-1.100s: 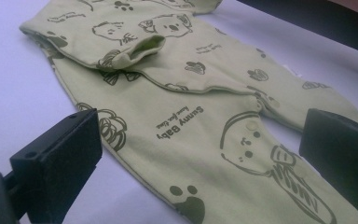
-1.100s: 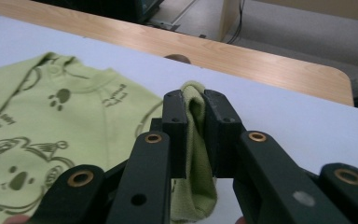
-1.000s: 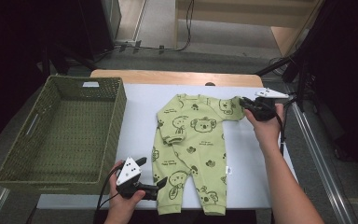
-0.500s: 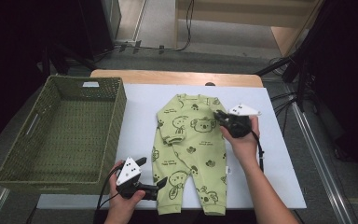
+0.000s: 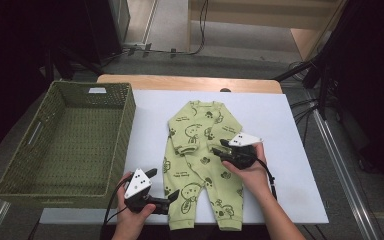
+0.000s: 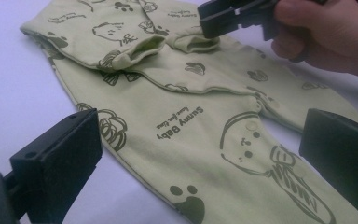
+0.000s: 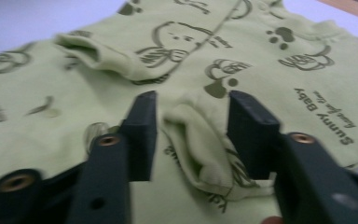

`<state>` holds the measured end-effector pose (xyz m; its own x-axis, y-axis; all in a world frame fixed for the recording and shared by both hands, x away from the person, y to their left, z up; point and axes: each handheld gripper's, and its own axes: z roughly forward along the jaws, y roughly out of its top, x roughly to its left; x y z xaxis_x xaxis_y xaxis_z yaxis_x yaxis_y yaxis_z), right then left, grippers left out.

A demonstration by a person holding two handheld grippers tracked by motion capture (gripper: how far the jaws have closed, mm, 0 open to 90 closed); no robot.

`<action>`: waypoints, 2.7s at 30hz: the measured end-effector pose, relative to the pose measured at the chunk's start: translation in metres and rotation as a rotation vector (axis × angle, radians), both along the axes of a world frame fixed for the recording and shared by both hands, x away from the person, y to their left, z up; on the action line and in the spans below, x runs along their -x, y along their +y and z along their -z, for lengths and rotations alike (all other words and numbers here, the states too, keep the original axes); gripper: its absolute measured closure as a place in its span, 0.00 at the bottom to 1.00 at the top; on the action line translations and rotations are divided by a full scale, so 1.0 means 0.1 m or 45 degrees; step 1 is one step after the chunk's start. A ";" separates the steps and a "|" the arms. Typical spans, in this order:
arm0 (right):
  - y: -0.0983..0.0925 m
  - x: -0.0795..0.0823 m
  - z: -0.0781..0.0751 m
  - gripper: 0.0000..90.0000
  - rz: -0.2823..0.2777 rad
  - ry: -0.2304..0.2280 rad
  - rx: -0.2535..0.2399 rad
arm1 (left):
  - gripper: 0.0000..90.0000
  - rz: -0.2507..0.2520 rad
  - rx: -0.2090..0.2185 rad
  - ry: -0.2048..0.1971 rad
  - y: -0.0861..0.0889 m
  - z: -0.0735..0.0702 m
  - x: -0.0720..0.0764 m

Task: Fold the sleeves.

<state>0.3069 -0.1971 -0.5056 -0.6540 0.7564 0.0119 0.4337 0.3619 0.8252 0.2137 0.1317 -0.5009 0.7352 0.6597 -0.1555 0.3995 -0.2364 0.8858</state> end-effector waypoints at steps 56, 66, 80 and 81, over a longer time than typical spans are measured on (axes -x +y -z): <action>-0.99 0.91 -0.13 0.00 0.289 -0.045 -0.277 | 0.00 0.023 -0.028 -0.017 -0.03 -0.01 0.00; -1.22 1.08 -0.09 0.00 0.348 -0.061 -0.282 | 0.00 0.026 -0.023 -0.012 -0.02 -0.02 0.00; -1.37 1.28 0.03 0.00 0.331 -0.070 -0.266 | 0.00 0.014 -0.024 -0.015 0.01 -0.03 -0.02; -1.37 1.30 0.04 0.00 0.337 -0.066 -0.268 | 0.00 0.014 -0.025 -0.015 0.01 -0.03 -0.02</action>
